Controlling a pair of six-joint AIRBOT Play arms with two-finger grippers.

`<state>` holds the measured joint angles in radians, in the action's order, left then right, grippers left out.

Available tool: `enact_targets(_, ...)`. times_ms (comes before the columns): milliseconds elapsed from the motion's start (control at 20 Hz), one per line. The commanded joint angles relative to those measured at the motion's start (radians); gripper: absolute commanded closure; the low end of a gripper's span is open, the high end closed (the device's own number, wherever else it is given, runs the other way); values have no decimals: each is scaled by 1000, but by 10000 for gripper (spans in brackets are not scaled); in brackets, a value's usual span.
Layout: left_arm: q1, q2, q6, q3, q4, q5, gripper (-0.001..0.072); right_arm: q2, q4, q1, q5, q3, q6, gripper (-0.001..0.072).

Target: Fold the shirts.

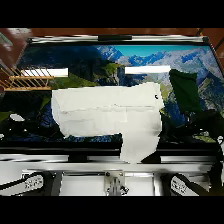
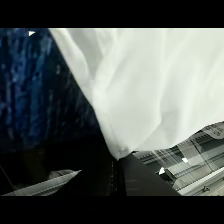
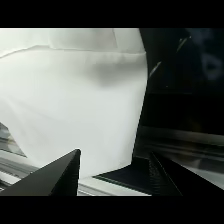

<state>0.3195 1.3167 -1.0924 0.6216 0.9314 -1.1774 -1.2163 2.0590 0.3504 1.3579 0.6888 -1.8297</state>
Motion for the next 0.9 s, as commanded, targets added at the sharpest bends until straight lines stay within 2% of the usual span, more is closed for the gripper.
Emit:
enact_targets(0, 0, -1, 0, 1, -2, -1, 680, 6, 1, -78, -126, -39, 14, 243)
enact_targets(50, 0, 0, 0, 1, -2, -2, 680, -2, 3, -99, -138, -38, 19, 269)
enact_targets(300, 0, -1, 0, 1, -2, -3, 679, -50, 2, -109, -127, -37, 18, 268)
enact_targets(450, 0, 0, 0, 7, -2, -5, 680, -50, -2, -109, -71, 4, 1, 267)
enact_targets(850, 0, 0, 0, 61, -2, -35, 680, -121, -87, -109, -64, 34, 31, 267)
